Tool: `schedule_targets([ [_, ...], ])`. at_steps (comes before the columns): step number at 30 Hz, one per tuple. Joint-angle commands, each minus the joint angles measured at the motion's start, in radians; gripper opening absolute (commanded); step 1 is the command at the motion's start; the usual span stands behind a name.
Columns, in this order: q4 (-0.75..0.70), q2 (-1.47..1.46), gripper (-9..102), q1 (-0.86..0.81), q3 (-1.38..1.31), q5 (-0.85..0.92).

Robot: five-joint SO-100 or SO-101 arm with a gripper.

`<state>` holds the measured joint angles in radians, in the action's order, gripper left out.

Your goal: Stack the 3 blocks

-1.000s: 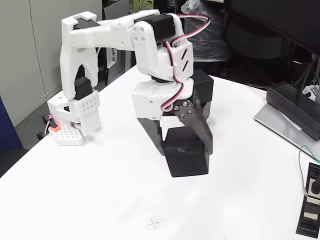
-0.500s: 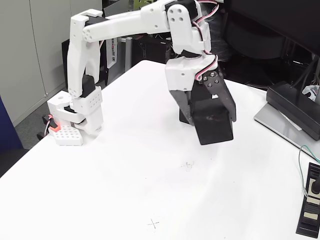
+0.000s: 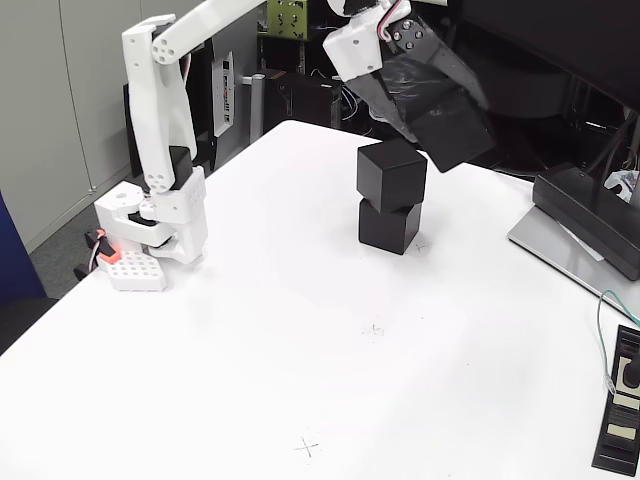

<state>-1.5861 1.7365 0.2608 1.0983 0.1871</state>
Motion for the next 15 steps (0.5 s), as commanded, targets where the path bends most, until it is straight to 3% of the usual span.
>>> schedule_targets([
  [1, 0.002, 0.08, -1, 0.043, -0.04, -0.009],
  [15, 0.002, 0.293, -1, 0.209, 0.178, -0.009],
])
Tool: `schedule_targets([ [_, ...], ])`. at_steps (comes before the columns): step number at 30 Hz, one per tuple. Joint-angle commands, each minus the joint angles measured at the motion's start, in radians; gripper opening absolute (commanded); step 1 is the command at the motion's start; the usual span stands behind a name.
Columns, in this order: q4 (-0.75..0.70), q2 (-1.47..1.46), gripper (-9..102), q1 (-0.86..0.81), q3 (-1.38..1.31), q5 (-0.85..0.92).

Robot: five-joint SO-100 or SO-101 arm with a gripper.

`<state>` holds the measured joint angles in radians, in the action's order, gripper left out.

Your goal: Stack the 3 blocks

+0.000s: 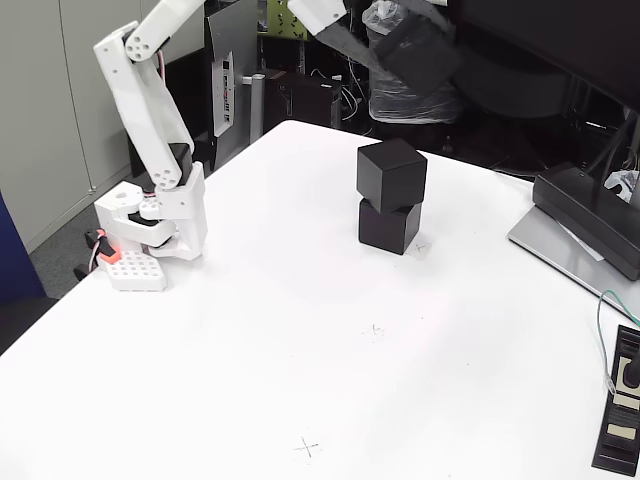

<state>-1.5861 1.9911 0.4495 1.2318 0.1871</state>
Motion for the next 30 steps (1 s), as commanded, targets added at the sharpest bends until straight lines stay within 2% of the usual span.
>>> schedule_targets([
  [1, 0.002, 0.038, -1, 0.026, 0.071, -0.009],
  [13, 0.002, 0.035, -1, 0.135, 0.242, -0.011],
  [30, 0.003, 0.032, -1, 0.135, 0.321, -0.011],
])
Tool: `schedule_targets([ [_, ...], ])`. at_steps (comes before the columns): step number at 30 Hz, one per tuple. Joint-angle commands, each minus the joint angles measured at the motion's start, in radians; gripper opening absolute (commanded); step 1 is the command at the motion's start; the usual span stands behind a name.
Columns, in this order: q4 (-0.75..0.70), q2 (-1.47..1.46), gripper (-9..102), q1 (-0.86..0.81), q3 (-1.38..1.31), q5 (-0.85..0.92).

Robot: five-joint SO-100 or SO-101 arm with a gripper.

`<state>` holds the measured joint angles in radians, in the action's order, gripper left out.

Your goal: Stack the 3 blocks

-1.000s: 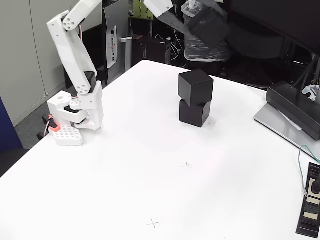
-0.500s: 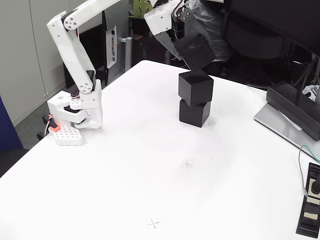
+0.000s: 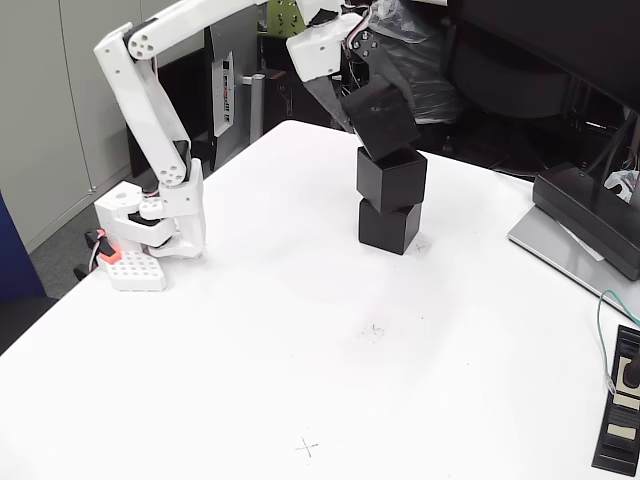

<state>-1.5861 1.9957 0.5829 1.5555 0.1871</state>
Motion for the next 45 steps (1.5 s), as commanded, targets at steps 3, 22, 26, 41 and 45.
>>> schedule_targets([
  [3, 0.003, 0.028, -1, 0.002, -0.002, -0.011],
  [22, 0.008, 0.025, 6, -0.002, 0.005, -0.009],
  [26, 0.005, 0.025, 19, -0.003, 0.005, -0.009],
  [41, 0.009, 0.025, 40, -0.003, 0.025, -0.005],
  [45, 0.009, 0.026, 40, -0.003, 0.012, -0.008],
])
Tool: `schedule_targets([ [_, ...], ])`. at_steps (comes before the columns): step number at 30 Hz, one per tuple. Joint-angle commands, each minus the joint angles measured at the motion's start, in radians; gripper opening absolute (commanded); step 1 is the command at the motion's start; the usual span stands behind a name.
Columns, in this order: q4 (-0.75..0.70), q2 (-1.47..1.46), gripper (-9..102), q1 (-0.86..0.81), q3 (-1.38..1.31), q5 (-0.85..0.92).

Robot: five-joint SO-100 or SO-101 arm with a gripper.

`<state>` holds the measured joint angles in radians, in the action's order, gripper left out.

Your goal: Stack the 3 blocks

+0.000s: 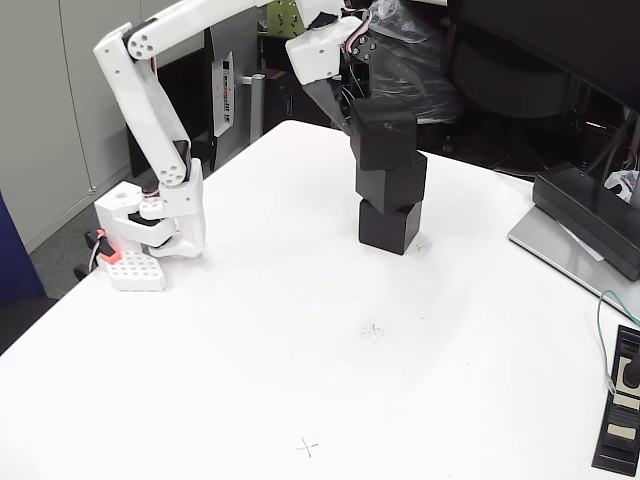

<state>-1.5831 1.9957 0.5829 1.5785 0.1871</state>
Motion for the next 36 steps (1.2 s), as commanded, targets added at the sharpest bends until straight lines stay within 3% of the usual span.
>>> schedule_targets([
  [1, 0.006, 0.028, 40, -0.003, -0.012, -0.006],
  [11, 0.002, 0.055, 40, -0.006, -0.014, 0.003],
  [18, 0.002, 0.264, 40, -0.012, -0.012, 0.005],
  [24, 0.003, 0.44, 40, -0.173, -0.012, 0.006],
  [36, 0.008, 0.565, 7, -0.445, -0.011, 0.005],
])
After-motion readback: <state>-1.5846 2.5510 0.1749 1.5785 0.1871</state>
